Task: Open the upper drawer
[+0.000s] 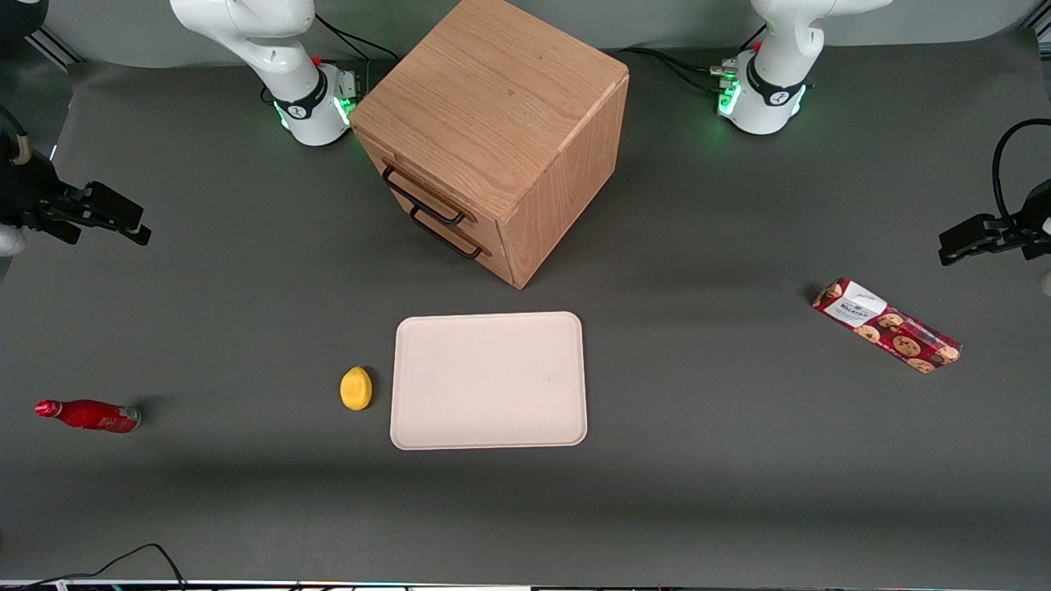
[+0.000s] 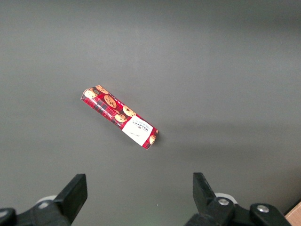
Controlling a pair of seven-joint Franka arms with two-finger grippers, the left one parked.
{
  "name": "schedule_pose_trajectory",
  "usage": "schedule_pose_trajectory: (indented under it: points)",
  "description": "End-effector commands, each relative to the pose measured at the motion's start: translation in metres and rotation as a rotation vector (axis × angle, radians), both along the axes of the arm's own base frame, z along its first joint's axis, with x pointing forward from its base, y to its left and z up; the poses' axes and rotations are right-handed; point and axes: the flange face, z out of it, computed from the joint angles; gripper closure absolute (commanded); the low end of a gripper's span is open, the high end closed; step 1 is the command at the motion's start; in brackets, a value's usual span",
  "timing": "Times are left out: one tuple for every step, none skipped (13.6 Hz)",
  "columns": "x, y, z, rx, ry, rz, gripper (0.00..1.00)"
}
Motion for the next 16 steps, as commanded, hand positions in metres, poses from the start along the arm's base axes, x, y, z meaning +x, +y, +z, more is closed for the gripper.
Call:
schedule_pose_trajectory:
  points:
    - [0.005,0.002,0.004,-0.015,-0.009,-0.001,0.0]
    - [0.005,0.002,0.005,-0.015,-0.01,-0.001,0.0]
    - [0.005,0.003,0.005,-0.015,-0.01,0.002,0.0]
    - [0.005,0.003,0.004,-0.015,-0.009,0.004,0.0]
    - [0.006,0.002,0.002,-0.013,-0.006,0.004,0.0]
    - [0.006,0.004,0.0,-0.01,0.0,0.003,0.0]
    - [0.006,0.004,-0.001,-0.012,0.011,0.003,0.0]
    - [0.005,0.012,-0.003,-0.012,0.017,0.016,0.0]
    - [0.006,0.022,-0.005,-0.012,0.02,0.036,0.0]
    - [0.007,0.029,-0.007,-0.01,0.025,0.055,0.0]
    - [0.008,0.045,-0.012,-0.01,0.037,0.113,0.0]
    - [0.008,0.056,-0.019,-0.012,0.053,0.163,0.0]
    - [0.005,0.068,-0.022,-0.013,0.074,0.214,0.0]
    - [0.002,0.077,-0.024,-0.013,0.096,0.286,0.0]
    - [-0.001,0.085,-0.026,-0.004,0.112,0.381,0.0]
    - [-0.003,0.093,-0.03,0.002,0.127,0.483,0.0]
